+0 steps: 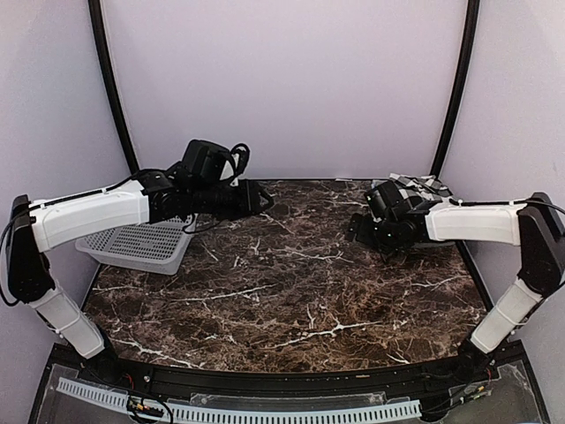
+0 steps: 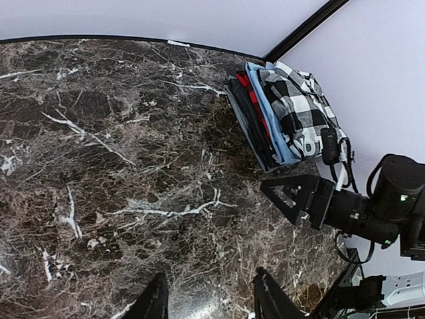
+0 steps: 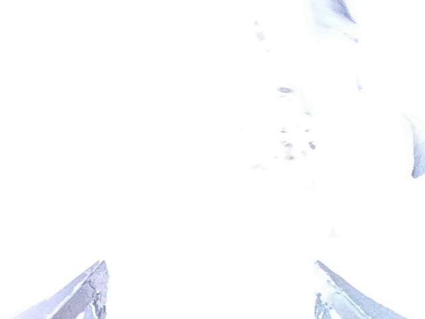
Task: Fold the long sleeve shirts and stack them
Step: Move the square-folded shirt to the corner of the board, then reset both arms
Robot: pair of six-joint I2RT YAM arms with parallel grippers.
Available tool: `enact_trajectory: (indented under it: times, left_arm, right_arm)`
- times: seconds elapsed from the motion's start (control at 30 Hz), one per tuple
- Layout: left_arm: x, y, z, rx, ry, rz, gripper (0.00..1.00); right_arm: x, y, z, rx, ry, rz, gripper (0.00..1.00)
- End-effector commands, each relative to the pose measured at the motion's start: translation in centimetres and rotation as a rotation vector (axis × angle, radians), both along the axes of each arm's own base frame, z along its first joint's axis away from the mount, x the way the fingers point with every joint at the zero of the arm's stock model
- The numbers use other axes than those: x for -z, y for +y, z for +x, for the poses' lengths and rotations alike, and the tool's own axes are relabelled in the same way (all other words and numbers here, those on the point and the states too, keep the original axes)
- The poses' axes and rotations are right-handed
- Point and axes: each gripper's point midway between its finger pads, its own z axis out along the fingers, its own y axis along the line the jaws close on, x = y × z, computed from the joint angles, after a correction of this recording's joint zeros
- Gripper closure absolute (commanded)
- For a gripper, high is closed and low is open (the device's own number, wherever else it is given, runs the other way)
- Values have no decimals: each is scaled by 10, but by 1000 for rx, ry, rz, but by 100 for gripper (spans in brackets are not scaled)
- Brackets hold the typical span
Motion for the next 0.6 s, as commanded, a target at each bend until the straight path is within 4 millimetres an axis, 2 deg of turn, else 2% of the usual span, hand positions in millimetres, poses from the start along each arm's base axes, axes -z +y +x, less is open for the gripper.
enact_trajectory:
  times: [0.0, 0.17, 0.27, 0.37, 0.43, 0.57]
  left_arm:
    - [-17, 29, -4, -50, -83, 46, 54]
    - [-29, 48, -10, -82, -145, 72, 37]
    - [-35, 61, -12, -108, -177, 95, 26]
    - [-47, 76, -17, -147, -213, 98, 17]
    - [-53, 85, -21, -166, -231, 98, 6]
    - [-62, 101, -28, -202, -261, 100, 1]
  right_arm:
    - [-51, 26, -5, -134, -126, 9, 1]
    - [-107, 34, -15, -213, -277, 29, 1]
    - [-151, 29, -25, -246, -390, 62, 1]
    - [-184, 19, -37, -268, -491, 69, 1]
    - [-202, 12, -44, -279, -547, 69, 1]
    - [-227, -2, -58, -289, -631, 60, 1]
